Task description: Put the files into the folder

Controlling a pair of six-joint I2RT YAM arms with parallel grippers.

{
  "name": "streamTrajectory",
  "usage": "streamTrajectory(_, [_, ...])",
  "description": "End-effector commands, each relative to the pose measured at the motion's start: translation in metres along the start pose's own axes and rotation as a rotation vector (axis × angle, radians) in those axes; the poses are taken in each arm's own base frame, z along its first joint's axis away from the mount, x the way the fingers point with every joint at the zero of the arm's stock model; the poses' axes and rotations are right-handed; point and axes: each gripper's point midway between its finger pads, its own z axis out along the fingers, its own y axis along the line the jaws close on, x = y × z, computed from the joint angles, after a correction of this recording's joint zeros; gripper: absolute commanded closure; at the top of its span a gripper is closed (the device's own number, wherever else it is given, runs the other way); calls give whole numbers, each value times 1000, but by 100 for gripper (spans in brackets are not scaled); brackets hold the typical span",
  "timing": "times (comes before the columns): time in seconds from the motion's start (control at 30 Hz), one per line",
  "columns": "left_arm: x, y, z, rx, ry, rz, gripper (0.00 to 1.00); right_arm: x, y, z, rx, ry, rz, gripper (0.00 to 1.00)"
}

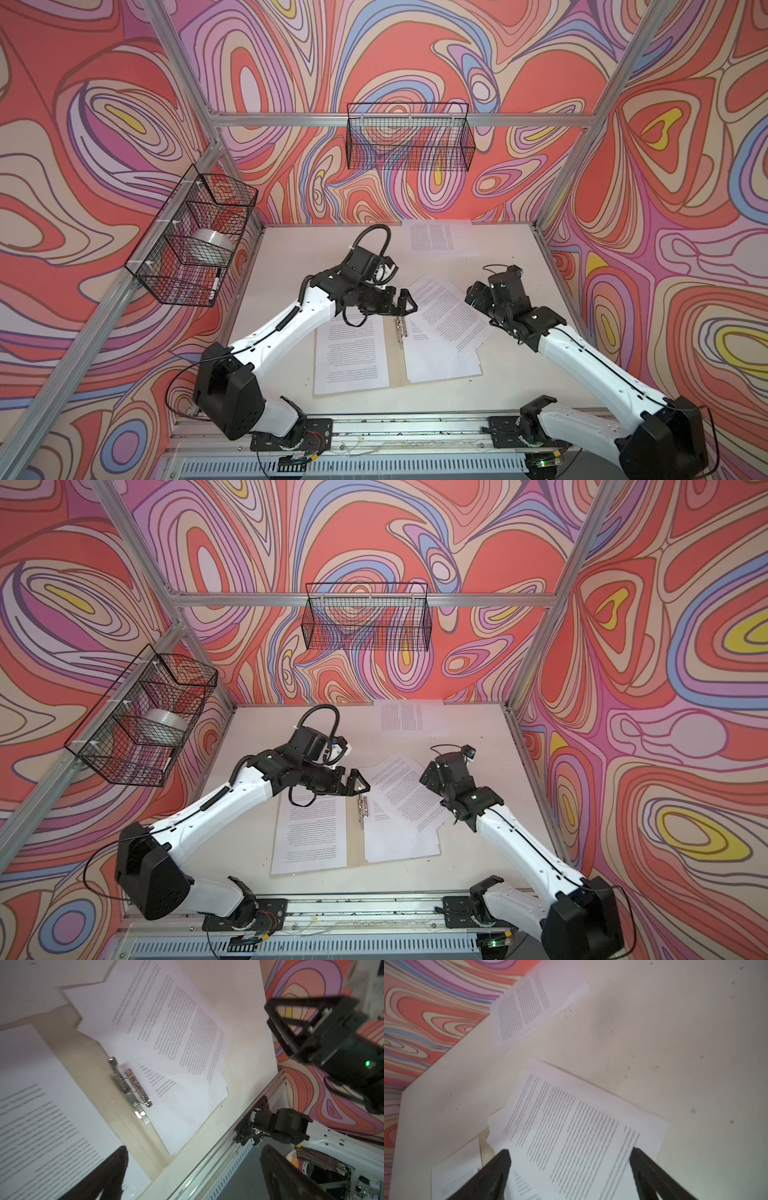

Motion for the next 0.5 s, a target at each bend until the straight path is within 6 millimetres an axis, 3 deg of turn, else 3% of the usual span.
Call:
streamTrajectory(0.0, [-2,-15,44,-11,45,-15,0,-4,-7,31,-81,116,-142,7])
streamTrajectory(0.2, [5,-28,109,9,135,-67,0,3,-19,97,-91,279,-154,16])
streamTrajectory(0.47, [30,-11,143,-19,207,-135,0,27,-19,144,-184,413,-113,20])
